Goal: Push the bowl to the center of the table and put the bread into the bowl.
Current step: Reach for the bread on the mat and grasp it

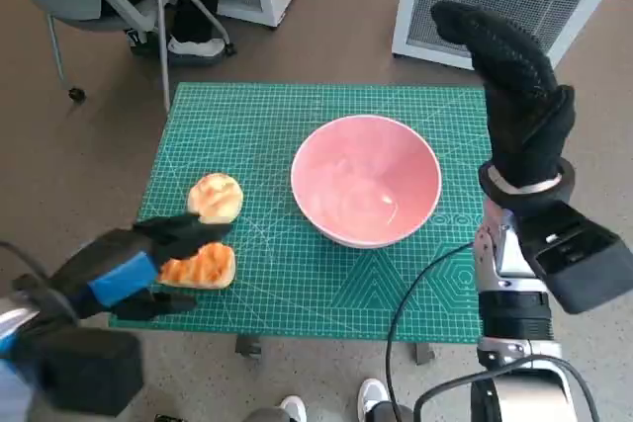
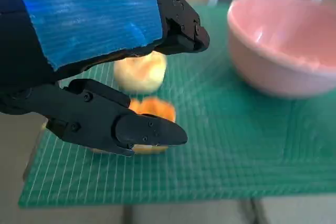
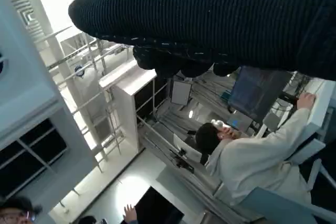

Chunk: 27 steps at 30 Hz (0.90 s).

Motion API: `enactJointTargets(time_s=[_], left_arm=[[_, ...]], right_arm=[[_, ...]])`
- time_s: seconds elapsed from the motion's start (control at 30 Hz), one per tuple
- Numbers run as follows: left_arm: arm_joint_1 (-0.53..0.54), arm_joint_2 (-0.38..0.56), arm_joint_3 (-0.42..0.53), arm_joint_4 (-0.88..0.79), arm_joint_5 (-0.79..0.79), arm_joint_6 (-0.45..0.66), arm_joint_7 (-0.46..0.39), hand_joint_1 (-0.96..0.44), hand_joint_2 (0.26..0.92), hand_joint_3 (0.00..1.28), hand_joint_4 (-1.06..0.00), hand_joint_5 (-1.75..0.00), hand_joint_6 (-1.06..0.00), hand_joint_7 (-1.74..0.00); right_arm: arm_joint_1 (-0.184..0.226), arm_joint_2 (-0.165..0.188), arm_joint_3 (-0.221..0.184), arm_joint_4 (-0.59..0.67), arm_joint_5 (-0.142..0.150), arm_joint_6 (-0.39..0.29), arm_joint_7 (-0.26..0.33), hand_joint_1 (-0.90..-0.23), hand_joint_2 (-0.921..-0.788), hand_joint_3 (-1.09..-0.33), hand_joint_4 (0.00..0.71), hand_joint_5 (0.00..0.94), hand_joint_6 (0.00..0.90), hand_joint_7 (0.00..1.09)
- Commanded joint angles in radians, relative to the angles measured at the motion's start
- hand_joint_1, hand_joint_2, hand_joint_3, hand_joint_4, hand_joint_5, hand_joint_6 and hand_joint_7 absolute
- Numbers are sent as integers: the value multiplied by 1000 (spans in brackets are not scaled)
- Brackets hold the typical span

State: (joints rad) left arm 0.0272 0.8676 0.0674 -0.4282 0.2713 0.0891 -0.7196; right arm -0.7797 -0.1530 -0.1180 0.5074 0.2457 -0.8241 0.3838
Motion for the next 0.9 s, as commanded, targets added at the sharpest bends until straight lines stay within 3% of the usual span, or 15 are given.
enactJointTargets(time_s=[0.03, 0.4, 0.6, 0.67, 0.7, 0.73, 0.8, 0.9], left_arm=[[-49, -3, -67, 65, 52, 31, -3, -461, 921, 61, -396, -28, -417, -59], [-86, -59, -174, 182, 153, 75, 49, -387, 920, 21, -463, -38, -462, -107], [-78, -102, -198, 244, 202, 48, 148, -310, 917, 10, -596, -68, -350, -529], [-71, -118, -197, 264, 203, 31, 184, -242, 912, 24, -494, -729, -348, -731], [-68, -125, -195, 274, 202, 20, 202, -232, 910, 24, -477, -831, -352, -758], [-63, -133, -190, 289, 196, -1, 224, -20, 914, 80, -504, -1026, -380, -826], [-57, -140, -183, 311, 184, -37, 253, -11, 917, 124, -538, -1226, -454, -972], [-53, -140, -177, 329, 173, -73, 273, -4, 907, 165, -602, -1263, -480, -1170]], right_arm=[[21, 1, -1, 2, 18, 19, 16, -588, -921, -827, 249, 40, -1, 686], [33, 1, 1, -21, 17, 27, 11, -575, -921, -834, 244, 43, -1, 683], [42, 2, 2, -45, 8, 33, 1, -577, -921, -835, 242, 46, -1, 683], [44, 2, 2, -48, 4, 32, -2, -578, -921, -834, 241, 47, -1, 684], [45, 1, 2, -49, 2, 31, -3, -578, -921, -834, 241, 47, -1, 684], [45, 1, 2, -49, 1, 31, -3, -579, -921, -834, 240, 48, -1, 684], [45, 2, 3, -48, -1, 29, -3, -581, -921, -835, 240, 49, -1, 685], [45, 2, 3, -45, -2, 26, -3, -581, -921, -835, 239, 50, -1, 685]])
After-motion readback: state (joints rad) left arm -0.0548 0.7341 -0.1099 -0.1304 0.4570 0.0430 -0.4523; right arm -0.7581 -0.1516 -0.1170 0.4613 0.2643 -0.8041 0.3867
